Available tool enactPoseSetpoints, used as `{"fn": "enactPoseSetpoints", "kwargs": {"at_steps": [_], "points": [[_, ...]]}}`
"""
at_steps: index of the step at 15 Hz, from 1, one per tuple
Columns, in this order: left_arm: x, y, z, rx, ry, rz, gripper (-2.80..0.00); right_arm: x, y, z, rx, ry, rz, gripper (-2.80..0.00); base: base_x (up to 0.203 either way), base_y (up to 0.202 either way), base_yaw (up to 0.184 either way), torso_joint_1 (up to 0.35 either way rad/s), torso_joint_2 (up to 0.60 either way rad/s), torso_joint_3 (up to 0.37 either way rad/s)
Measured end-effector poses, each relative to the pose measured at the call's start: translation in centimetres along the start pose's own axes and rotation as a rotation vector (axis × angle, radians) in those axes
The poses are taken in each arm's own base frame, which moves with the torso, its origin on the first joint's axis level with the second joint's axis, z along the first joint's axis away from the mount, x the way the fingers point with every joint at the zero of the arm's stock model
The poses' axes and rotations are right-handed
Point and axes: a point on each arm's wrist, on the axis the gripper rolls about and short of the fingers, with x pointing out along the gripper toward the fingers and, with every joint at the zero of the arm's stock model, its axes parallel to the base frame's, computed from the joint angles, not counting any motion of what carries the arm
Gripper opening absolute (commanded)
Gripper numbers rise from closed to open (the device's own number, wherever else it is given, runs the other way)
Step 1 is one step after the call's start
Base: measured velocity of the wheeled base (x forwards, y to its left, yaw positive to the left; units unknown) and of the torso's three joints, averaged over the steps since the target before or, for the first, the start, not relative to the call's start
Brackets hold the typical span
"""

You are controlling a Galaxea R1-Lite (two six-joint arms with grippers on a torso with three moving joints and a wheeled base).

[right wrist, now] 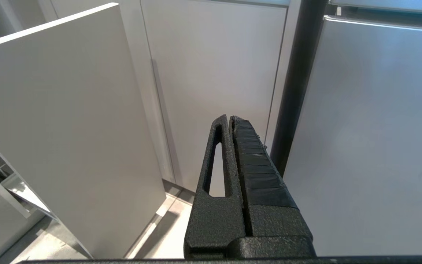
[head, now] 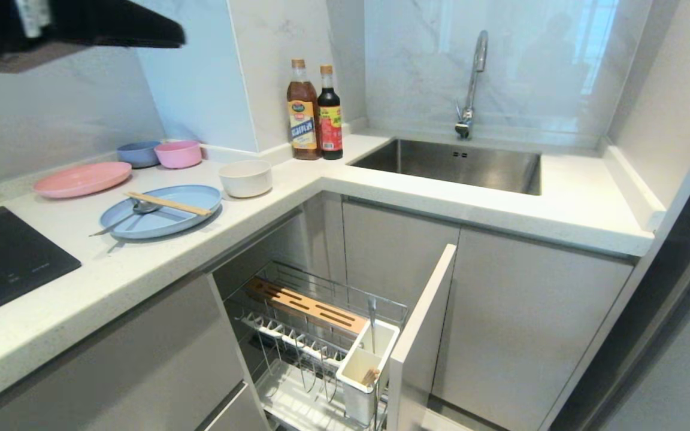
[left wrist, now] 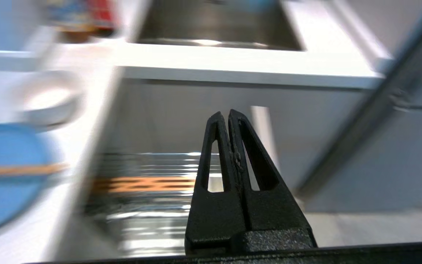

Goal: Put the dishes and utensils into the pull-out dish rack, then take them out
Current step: Pick up the bowl and place it in the cupboard

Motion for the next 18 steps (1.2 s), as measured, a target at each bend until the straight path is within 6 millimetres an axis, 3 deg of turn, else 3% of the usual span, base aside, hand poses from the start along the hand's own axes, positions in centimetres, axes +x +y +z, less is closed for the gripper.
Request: {"fn": "enactPoseSetpoints", "kwargs": {"at_steps": [3, 5, 7, 10, 13, 18], "points": [[-4.7, 4.1, -0.8, 0.023, -0.054, 0.186, -2.80, 0.0, 0.0, 0.0, 0.000, 0.000, 0.000, -2.80, 0.000, 0.000, 0.000, 0.000, 0.00, 0.000], [-8.7, 5.6, -1.9, 0.033, -0.094, 0.307, -2.80, 0.0, 0.0, 0.0, 0.000, 0.000, 0.000, -2.80, 0.000, 0.000, 0.000, 0.000, 0.00, 0.000], [-12.4, 6.1, -3.7, 0.037, -0.131, 0.408, -2.80, 0.0, 0.0, 0.0, 0.000, 0.000, 0.000, -2.80, 0.000, 0.000, 0.000, 0.000, 0.00, 0.000], [-16.5, 5.4, -9.1, 0.075, -0.113, 0.469, -2.80, 0.0, 0.0, 0.0, 0.000, 0.000, 0.000, -2.80, 0.000, 0.000, 0.000, 0.000, 0.00, 0.000], [-18.5, 4.0, -15.7, 0.110, -0.091, 0.459, -2.80, 0.0, 0.0, 0.0, 0.000, 0.000, 0.000, -2.80, 0.000, 0.000, 0.000, 0.000, 0.00, 0.000], [-18.3, 2.5, -24.3, 0.082, -0.166, 0.479, -2.80, 0.0, 0.0, 0.0, 0.000, 0.000, 0.000, -2.80, 0.000, 0.000, 0.000, 0.000, 0.00, 0.000]]}}
